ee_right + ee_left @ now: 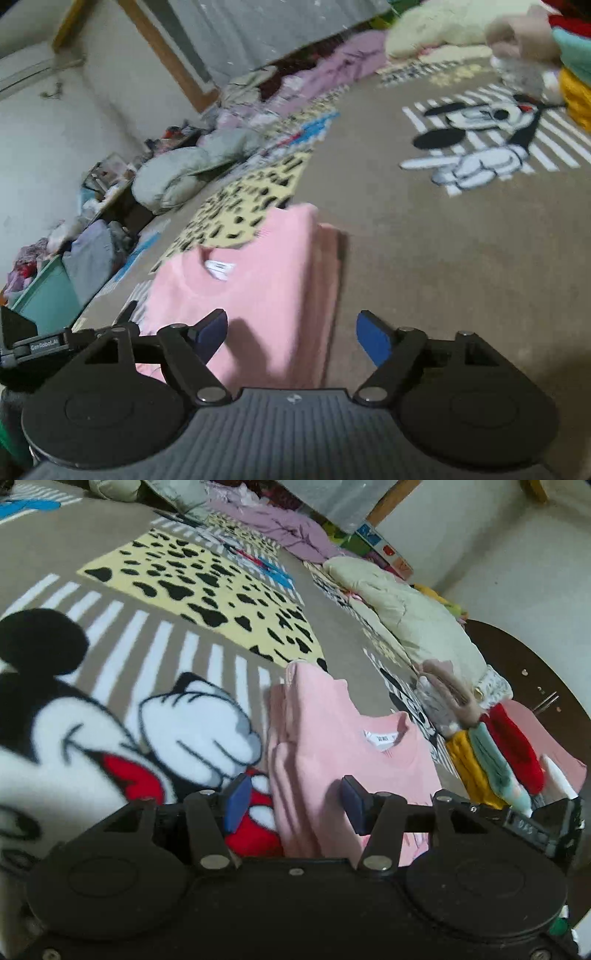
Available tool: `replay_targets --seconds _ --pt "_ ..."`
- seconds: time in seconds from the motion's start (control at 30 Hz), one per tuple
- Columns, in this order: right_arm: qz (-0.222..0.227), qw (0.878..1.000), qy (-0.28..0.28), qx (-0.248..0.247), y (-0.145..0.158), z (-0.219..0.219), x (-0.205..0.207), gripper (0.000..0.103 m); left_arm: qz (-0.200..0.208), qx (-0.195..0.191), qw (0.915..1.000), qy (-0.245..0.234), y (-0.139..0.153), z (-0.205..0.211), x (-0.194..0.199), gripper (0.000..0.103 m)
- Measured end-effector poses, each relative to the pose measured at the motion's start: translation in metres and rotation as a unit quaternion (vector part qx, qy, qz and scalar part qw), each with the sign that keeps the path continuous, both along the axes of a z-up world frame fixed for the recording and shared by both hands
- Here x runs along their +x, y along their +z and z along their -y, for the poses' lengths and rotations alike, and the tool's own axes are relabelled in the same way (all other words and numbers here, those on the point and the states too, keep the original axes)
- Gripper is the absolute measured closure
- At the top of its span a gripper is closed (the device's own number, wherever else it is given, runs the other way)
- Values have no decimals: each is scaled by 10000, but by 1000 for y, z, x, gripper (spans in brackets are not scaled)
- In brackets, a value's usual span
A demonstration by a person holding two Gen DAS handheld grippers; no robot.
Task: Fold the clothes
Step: 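Grasp the folded sweatshirt with the left gripper and lift it, then carry the folded sweatshirt onto the clothes stack and open the left gripper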
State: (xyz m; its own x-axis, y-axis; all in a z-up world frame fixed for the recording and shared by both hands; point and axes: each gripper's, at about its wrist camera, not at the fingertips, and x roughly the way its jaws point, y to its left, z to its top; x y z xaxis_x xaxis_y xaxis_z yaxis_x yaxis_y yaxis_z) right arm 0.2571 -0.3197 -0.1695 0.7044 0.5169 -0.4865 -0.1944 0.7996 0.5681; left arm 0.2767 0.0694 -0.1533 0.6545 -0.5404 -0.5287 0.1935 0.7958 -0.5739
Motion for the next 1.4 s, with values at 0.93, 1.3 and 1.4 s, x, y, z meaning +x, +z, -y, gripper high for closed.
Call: replay_targets --seconds 0.93,1.3,1.4 --pt "-154 9993 80 317 -4 -7 8 43 -157 -456 9986 229 5 11 -3 53" --pt "-198 9922 279 1200 -4 8 -14 82 -200 -1120 9932 260 17 36 -35 82" --pt "-100 9894 187 1437 9 26 -47 82 -268 -1311 9910 105 29 58 -54 82"
